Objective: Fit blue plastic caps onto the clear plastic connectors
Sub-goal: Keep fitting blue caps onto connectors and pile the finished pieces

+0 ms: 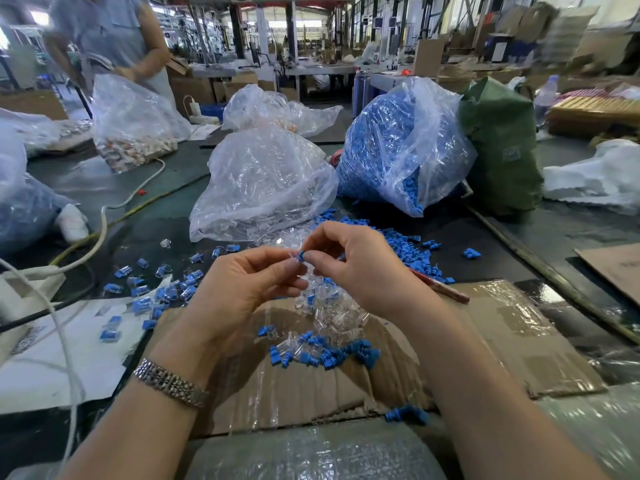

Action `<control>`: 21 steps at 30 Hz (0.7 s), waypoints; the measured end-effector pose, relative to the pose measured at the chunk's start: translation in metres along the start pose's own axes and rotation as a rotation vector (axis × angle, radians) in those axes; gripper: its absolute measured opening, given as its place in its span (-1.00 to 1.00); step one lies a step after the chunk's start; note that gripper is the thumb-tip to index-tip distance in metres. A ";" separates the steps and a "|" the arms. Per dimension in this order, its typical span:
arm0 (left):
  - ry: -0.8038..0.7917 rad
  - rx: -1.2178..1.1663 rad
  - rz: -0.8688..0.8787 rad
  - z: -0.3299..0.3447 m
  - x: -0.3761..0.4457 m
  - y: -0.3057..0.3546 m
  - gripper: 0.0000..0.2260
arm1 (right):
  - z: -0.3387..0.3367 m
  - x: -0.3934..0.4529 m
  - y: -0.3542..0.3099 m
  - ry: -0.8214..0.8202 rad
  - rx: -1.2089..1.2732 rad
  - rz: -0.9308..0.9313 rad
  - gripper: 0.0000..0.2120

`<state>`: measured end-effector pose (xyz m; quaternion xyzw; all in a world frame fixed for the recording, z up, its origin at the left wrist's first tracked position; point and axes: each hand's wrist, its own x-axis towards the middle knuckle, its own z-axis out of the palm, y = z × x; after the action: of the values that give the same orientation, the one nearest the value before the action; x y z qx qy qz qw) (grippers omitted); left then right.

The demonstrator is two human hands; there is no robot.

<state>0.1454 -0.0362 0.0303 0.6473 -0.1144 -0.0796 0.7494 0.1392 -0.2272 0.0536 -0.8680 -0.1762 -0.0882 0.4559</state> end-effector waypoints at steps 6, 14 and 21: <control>-0.018 -0.076 -0.041 0.001 -0.002 0.002 -0.79 | -0.001 -0.003 -0.001 0.005 -0.108 -0.158 -0.95; -0.014 -0.033 -0.037 -0.002 -0.003 0.002 -0.78 | -0.001 -0.003 -0.001 -0.001 -0.131 -0.202 -0.94; -0.026 -0.065 -0.024 -0.004 -0.001 0.001 -0.75 | -0.036 0.000 0.025 0.056 -0.496 0.286 -0.64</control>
<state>0.1453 -0.0315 0.0301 0.6227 -0.1137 -0.1008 0.7675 0.1489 -0.2693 0.0552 -0.9663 -0.0122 -0.0872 0.2421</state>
